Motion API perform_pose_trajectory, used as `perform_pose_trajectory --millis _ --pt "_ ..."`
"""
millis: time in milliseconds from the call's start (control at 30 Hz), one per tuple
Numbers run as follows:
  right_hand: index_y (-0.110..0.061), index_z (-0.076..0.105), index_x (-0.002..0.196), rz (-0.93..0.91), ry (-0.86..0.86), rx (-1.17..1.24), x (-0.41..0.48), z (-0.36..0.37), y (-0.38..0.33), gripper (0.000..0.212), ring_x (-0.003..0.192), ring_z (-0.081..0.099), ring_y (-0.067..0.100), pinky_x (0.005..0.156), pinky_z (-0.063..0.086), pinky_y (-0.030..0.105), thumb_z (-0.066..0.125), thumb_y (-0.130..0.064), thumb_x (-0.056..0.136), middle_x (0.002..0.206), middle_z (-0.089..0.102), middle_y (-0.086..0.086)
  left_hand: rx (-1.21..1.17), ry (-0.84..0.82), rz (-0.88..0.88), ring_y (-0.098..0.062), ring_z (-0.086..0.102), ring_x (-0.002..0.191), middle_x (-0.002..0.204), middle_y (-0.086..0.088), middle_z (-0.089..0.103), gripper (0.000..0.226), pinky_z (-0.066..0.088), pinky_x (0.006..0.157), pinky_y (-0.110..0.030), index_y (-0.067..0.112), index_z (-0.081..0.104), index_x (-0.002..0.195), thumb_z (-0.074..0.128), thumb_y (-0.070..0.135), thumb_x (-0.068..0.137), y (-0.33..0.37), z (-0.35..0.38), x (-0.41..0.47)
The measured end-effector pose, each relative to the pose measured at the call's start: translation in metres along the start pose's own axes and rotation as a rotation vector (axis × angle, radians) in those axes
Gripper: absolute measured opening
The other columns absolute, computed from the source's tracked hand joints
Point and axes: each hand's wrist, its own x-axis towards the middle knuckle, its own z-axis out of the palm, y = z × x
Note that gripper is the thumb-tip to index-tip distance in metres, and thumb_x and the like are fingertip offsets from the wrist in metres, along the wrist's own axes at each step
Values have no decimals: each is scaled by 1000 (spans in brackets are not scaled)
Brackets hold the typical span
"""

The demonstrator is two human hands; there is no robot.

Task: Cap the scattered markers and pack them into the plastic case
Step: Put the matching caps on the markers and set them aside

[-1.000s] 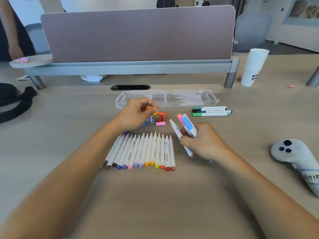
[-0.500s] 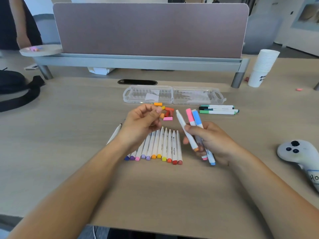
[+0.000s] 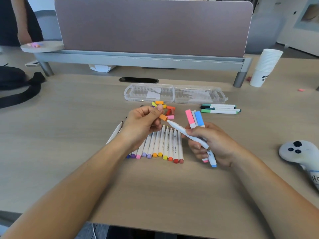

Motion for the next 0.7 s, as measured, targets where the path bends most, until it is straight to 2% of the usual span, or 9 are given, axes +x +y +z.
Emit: perform_pose_trajectory --millis 133,300,400,467,567,633,700 --pt "-4 58 86 -2 -8 -13 0 -1 1 17 44 25 15 50 15 30 48 -14 96 52 37 7 18 53 3 -17 51 57 56 -4 52 27 52 61 -25 8 63 72 62 24 94 0 -1 1" --pt "-5 55 89 -8 -15 -37 1 1 2 12 44 25 16 50 16 30 48 -12 96 51 38 6 61 -19 -29 -16 51 55 55 -2 52 27 52 63 -28 13 68 66 66 25 90 -5 3 -3" --pt "-6 53 83 -32 -25 -32 1 1 3 16 43 25 15 47 19 26 49 -11 97 51 39 6 66 -6 -14 -16 53 56 56 -3 56 23 53 64 -28 12 73 73 66 25 90 -8 6 -3" --pt "-8 53 80 -59 -25 -16 2 1 4 18 43 26 15 46 20 25 51 -12 97 52 40 7 65 15 8 -16 56 60 57 -5 59 22 56 70 -33 14 77 76 66 26 90 -10 6 -3" --pt "-6 53 86 -134 -19 -38 5 4 8 14 45 29 16 45 25 23 52 -11 99 54 42 7 116 55 58 -16 64 64 61 -7 65 25 59 78 -37 5 78 86 64 25 93 -14 9 -4" --pt "-5 54 88 -190 1 -81 8 5 13 13 47 33 17 46 29 25 52 -11 100 56 45 7 169 70 107 -16 65 65 63 -7 66 30 60 79 -36 -2 75 90 62 24 95 -16 13 -5" --pt "-7 52 86 -235 6 -153 9 8 17 16 48 38 18 45 33 25 49 -10 102 59 49 7 209 71 161 -14 63 65 62 -6 64 28 59 77 -32 -2 74 96 58 22 98 -16 16 -6"
